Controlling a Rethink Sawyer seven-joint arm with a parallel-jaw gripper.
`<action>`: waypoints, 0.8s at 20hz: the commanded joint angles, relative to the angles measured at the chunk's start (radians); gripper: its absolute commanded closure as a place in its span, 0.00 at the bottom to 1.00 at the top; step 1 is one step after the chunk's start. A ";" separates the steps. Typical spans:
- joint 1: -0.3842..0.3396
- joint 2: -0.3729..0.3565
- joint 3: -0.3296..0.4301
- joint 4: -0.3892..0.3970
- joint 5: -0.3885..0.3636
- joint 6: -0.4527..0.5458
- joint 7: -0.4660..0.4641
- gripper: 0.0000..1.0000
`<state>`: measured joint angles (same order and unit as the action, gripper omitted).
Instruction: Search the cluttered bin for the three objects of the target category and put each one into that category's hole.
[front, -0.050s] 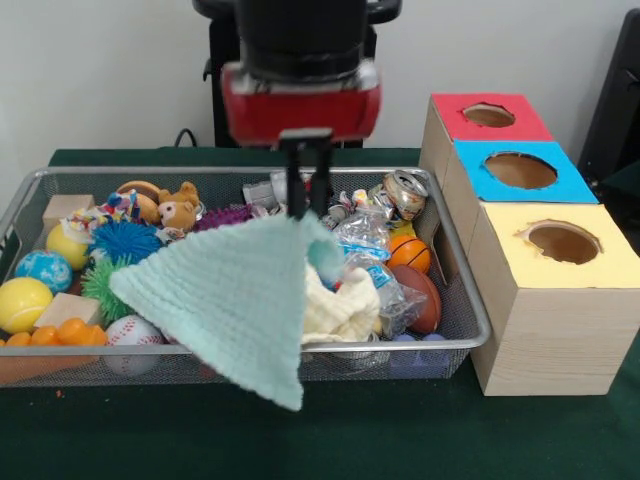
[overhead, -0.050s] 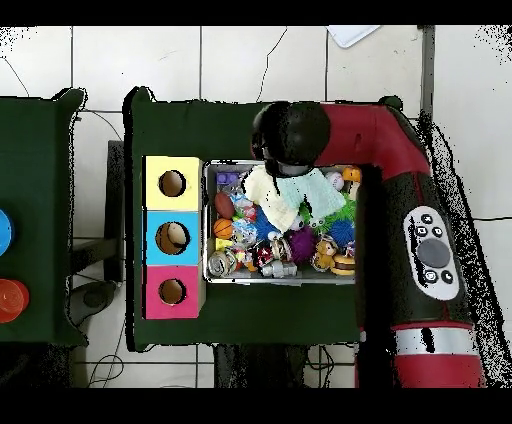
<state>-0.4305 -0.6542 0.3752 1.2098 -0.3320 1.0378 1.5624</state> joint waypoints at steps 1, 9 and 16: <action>0.103 -0.112 -0.058 0.042 0.086 0.188 0.275 1.00; 0.178 -0.128 -0.119 0.061 0.136 0.244 0.288 1.00; 0.184 -0.172 -0.164 0.159 0.166 0.251 0.215 0.00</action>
<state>-0.2203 -0.8135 0.2923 1.2200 -0.1828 1.1706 1.5804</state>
